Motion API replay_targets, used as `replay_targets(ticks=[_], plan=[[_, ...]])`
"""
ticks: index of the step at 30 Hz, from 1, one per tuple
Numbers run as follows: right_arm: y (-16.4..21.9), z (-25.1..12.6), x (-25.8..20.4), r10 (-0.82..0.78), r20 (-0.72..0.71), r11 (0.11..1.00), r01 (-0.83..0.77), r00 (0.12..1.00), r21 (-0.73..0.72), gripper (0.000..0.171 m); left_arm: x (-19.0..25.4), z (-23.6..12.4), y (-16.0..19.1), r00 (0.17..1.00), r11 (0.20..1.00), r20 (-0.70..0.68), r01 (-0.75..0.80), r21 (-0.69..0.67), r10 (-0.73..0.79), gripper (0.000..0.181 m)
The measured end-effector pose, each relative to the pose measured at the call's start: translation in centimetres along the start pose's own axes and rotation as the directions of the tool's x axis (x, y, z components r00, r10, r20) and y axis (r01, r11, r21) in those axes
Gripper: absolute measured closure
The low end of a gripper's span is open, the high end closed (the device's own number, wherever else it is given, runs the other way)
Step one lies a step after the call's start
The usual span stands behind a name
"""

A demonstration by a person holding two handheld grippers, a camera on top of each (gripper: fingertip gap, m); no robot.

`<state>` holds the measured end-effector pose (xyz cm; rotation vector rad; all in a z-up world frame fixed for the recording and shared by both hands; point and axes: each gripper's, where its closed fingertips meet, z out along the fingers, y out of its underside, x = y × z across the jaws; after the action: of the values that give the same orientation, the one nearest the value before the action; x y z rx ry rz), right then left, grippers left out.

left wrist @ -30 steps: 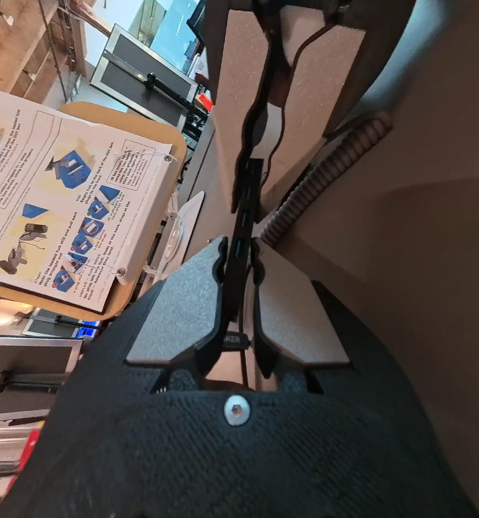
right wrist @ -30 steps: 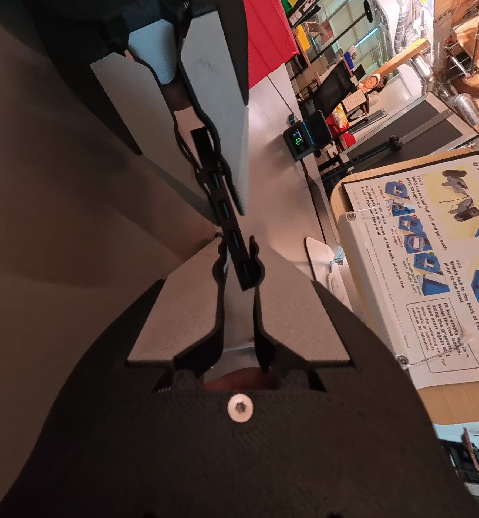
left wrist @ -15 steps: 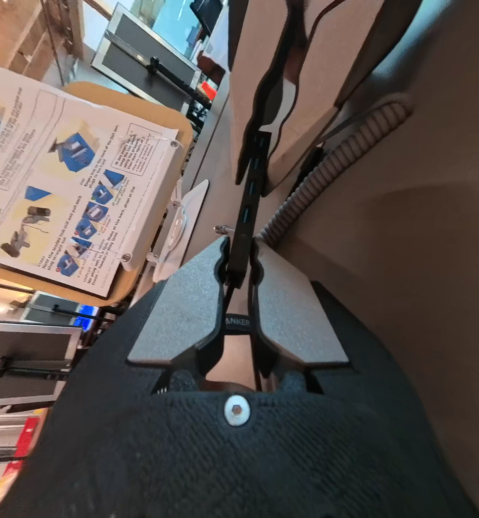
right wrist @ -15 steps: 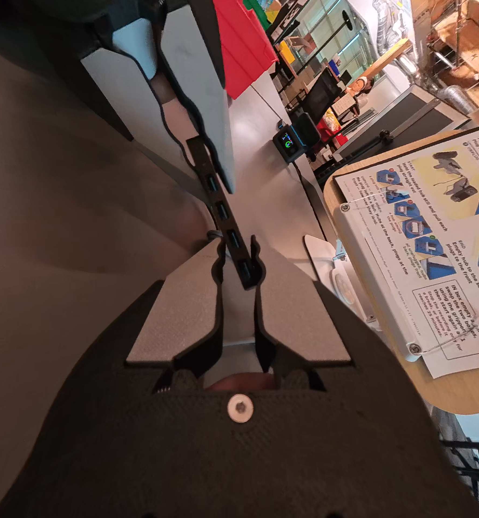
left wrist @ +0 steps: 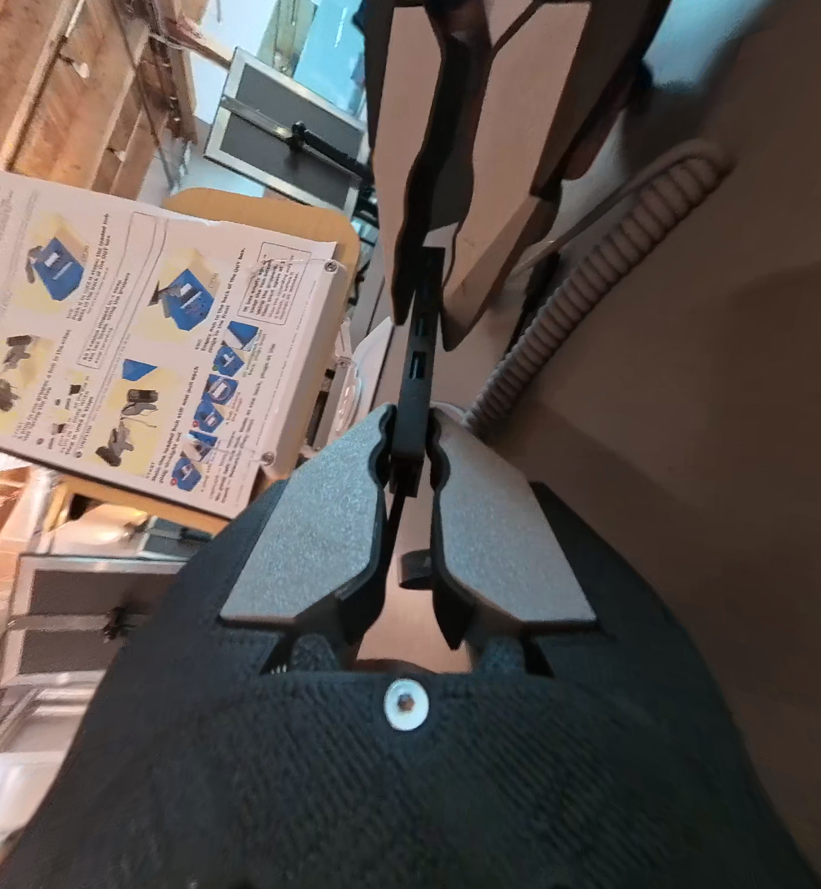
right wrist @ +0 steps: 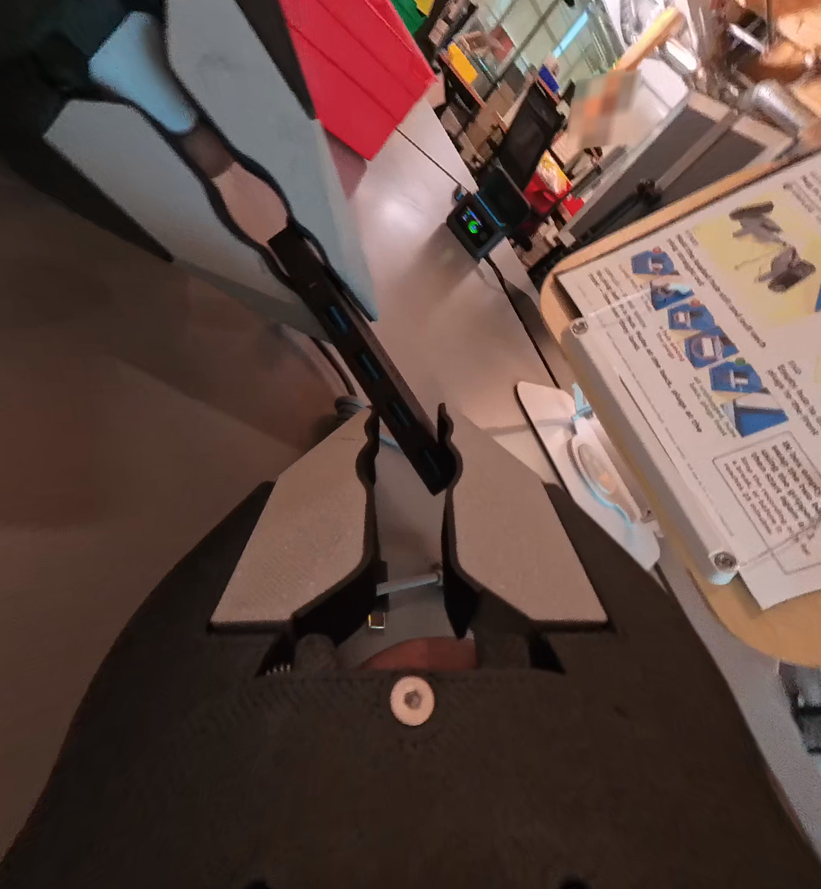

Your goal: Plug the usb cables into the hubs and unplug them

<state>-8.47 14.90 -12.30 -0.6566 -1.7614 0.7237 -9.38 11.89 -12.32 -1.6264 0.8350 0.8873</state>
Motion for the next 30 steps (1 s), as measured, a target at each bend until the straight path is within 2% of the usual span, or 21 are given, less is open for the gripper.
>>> replay_targets(ticks=[2, 6, 9, 12, 18, 24, 25, 27, 30], plan=[[0.4, -0.2, 1.9, 0.111, -0.079, 0.993, -0.113, 0.991, -0.018, 0.142, -1.0, 0.4, 0.7, 0.998, 0.999, 0.061, -0.001, -0.052, 0.004, 0.171], [2.5, -2.0, 6.4, 0.347, -0.235, 0.934, -0.358, 0.908, -0.005, 0.147, -4.7, 0.2, 4.6, 0.971, 0.978, 0.238, 0.077, -0.195, -0.029, 0.172], [4.1, -2.6, 7.3, 0.476, -0.243, 0.869, -0.495, 0.845, -0.016, 0.133, -6.1, -0.2, 6.4, 0.95, 0.96, 0.306, 0.133, -0.245, -0.053, 0.172], [4.6, -2.6, 7.4, 0.551, -0.234, 0.821, -0.571, 0.801, -0.019, 0.124, -6.0, -0.1, 6.8, 0.948, 0.954, 0.307, 0.163, -0.253, -0.08, 0.172], [6.6, -2.7, 7.2, 0.578, -0.289, 0.77, -0.627, 0.763, -0.117, 0.112, -5.8, 0.0, 6.9, 0.95, 0.952, 0.3, 0.171, -0.253, -0.091, 0.172], [6.8, -2.4, 4.6, 0.596, -0.204, 0.743, -0.629, 0.777, -0.23, 0.108, -6.0, -0.1, 7.1, 0.947, 0.951, 0.309, 0.171, -0.257, -0.087, 0.172], [6.9, -2.4, 4.2, 0.599, -0.191, 0.737, -0.629, 0.778, -0.249, 0.111, -6.0, -0.1, 7.0, 0.947, 0.952, 0.308, 0.171, -0.252, -0.089, 0.172], [7.0, -2.3, 3.5, 0.606, -0.16, 0.73, -0.625, 0.779, -0.278, 0.13, -6.0, -0.1, 6.8, 0.947, 0.956, 0.31, 0.166, -0.241, -0.087, 0.171], [7.4, -2.1, 2.3, 0.612, -0.109, 0.715, -0.606, 0.784, -0.349, 0.138, -6.0, -0.1, 6.5, 0.949, 0.962, 0.306, 0.145, -0.233, -0.069, 0.172]])
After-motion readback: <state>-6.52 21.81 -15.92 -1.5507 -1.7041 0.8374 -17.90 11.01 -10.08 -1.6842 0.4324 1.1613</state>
